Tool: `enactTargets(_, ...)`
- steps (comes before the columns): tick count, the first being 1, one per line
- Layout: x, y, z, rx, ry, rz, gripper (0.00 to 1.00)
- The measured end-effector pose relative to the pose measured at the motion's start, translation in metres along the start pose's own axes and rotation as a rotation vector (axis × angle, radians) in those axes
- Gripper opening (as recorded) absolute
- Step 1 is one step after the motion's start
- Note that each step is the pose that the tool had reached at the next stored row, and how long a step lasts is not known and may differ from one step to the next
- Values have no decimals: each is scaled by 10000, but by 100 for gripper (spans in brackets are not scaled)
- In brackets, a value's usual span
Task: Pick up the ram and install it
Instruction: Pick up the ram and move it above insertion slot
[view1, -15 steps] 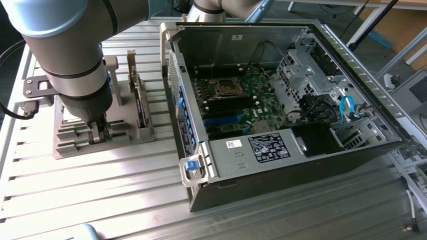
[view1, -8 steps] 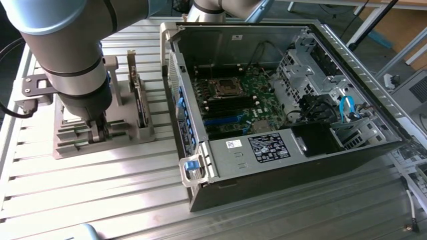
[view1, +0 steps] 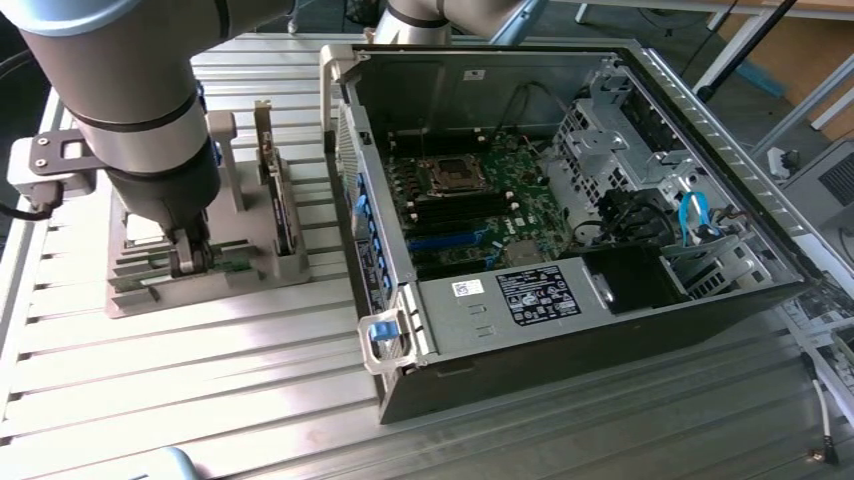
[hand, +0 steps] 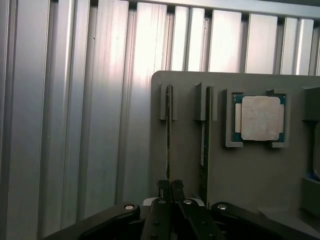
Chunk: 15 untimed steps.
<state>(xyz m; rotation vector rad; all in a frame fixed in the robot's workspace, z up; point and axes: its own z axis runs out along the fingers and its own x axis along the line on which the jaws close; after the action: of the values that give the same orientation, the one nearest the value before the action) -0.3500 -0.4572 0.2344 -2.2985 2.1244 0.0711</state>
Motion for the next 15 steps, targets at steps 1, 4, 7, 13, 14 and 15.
enactTargets(1, -1, 0, -20, 0, 0, 0, 12)
enactTargets(4, -3, 2, -92, 0, 1, 0, 12)
enactTargets(7, -7, 3, -160, 0, 1, 0, 12)
enactTargets(13, -11, 6, -273, 0, 0, 0, 12)
enactTargets(14, -12, 7, -299, -1, 1, 0, 12)
enactTargets(15, -13, 7, -319, 0, 0, 0, 12)
